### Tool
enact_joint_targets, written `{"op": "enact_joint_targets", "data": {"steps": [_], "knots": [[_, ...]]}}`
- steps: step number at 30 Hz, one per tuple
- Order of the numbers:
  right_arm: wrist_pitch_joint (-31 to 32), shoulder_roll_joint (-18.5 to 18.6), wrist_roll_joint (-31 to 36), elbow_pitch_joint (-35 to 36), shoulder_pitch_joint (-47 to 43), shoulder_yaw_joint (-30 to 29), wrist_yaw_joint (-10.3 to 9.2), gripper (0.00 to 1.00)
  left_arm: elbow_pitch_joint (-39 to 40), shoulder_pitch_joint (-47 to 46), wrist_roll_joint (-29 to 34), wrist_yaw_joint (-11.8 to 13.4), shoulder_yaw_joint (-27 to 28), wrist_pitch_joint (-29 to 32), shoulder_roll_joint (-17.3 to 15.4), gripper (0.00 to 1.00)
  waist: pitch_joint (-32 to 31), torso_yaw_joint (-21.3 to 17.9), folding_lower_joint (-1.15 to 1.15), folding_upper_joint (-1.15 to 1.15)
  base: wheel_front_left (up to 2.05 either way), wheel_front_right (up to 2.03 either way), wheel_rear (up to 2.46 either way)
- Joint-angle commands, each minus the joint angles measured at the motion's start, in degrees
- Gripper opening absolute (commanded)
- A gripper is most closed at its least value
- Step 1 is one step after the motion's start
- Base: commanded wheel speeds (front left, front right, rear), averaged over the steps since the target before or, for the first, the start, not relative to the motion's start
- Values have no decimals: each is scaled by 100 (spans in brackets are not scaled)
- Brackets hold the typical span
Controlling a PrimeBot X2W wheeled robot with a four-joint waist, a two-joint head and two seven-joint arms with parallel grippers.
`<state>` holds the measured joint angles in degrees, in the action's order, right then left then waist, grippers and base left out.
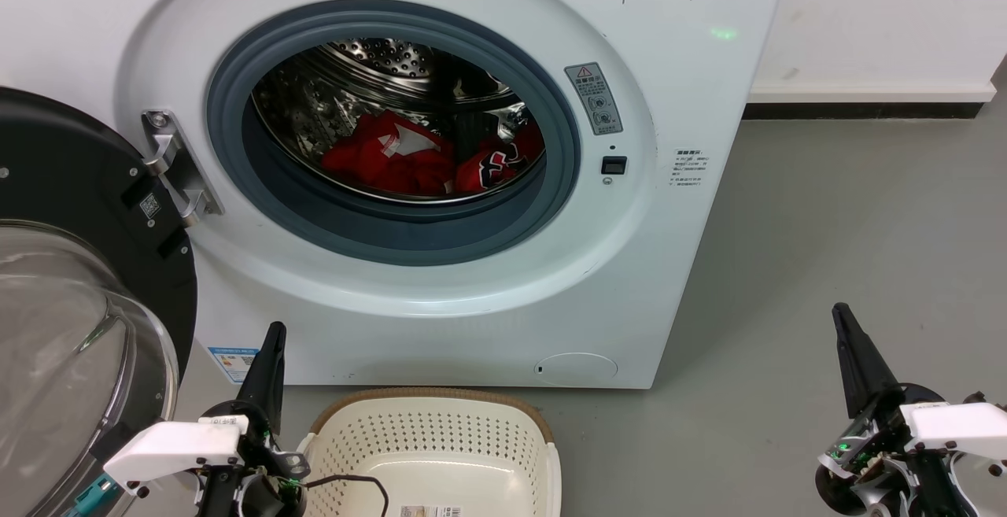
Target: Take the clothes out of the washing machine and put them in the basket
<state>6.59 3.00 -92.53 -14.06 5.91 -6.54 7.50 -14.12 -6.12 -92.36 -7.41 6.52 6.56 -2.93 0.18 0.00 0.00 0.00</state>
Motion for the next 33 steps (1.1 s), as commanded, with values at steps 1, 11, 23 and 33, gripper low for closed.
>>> {"op": "enact_joint_targets", "data": {"steps": [1,11,23,33], "knots": [[4,-19,26,-7,69,2,-2,0,4,-37,-11,-29,9,12,11,0,0,0,0,0,0,0,0],[3,-19,26,-7,69,3,-2,0,4,-37,-12,-28,9,12,11,0,0,0,0,0,0,0,0],[3,-19,26,-7,69,3,-2,0,4,-37,-12,-29,9,12,11,0,0,0,0,0,0,0,0],[-151,-5,67,-60,-189,72,0,100,-64,201,60,8,-51,-152,13,100,-6,-4,0,0,0,0,0]]}}
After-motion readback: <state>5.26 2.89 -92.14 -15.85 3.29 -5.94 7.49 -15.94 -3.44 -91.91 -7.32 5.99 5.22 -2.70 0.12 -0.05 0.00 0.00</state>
